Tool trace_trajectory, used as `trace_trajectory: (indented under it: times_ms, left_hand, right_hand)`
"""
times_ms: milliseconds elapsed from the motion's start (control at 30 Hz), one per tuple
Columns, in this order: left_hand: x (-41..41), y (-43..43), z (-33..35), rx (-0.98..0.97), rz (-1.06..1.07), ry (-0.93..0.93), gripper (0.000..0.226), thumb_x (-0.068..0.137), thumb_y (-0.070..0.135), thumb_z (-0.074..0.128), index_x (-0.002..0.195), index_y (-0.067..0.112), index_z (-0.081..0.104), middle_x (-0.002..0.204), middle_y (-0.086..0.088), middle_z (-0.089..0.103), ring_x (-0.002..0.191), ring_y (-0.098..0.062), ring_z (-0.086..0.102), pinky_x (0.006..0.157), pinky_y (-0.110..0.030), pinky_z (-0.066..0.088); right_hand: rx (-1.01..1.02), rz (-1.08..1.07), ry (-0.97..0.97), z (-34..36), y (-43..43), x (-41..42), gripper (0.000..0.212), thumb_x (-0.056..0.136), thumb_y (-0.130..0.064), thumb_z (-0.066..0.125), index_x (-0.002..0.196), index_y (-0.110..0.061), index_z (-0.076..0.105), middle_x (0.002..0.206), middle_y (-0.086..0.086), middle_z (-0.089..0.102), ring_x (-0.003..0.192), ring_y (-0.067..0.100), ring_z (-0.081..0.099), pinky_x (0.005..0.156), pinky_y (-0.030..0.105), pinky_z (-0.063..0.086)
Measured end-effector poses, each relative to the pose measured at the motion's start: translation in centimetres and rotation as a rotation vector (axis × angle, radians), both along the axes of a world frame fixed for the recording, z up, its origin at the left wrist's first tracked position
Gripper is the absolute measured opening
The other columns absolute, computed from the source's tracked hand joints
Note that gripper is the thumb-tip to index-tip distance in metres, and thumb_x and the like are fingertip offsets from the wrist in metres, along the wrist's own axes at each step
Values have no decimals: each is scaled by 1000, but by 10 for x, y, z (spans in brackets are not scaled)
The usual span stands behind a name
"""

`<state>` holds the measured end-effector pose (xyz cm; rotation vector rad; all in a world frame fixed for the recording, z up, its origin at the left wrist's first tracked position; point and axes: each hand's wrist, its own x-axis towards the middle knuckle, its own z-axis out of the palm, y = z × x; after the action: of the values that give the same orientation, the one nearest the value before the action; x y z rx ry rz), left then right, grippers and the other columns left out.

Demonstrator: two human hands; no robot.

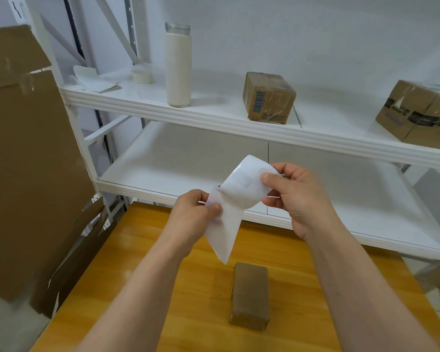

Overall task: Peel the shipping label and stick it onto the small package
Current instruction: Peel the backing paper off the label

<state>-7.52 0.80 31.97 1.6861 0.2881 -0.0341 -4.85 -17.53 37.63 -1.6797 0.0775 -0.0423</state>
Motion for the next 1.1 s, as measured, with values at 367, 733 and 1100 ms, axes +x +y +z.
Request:
trace_trajectory:
  times_ms: [367,733,1100]
  left_hand:
    - [6,21,-15,35,40,58,12,94,21,66,102,12,66,103,-9,70,93,-29,68,71,-37,56]
    - [20,47,-53,-10,48,236,13,100,19,58,103,8,64,102,-11,68,86,-25,62,64,-32,47]
    - [35,73,-142,-73,238,499,26,98,22,62,117,4,58,115,-20,63,107,-42,60,99,-56,52]
  right_hand:
    - [42,-11,54,-18,20,11,13,91,-10,67,102,-16,70,105,8,69,83,21,66,68,30,63]
    - [101,-59,163,-46,34,31,19,90,-10,69,109,-13,69,113,13,69,85,23,68,70,32,62]
    - [-6,-50,212,-65,45,28,15,91,-12,69,105,-19,68,111,11,62,79,22,64,79,42,64]
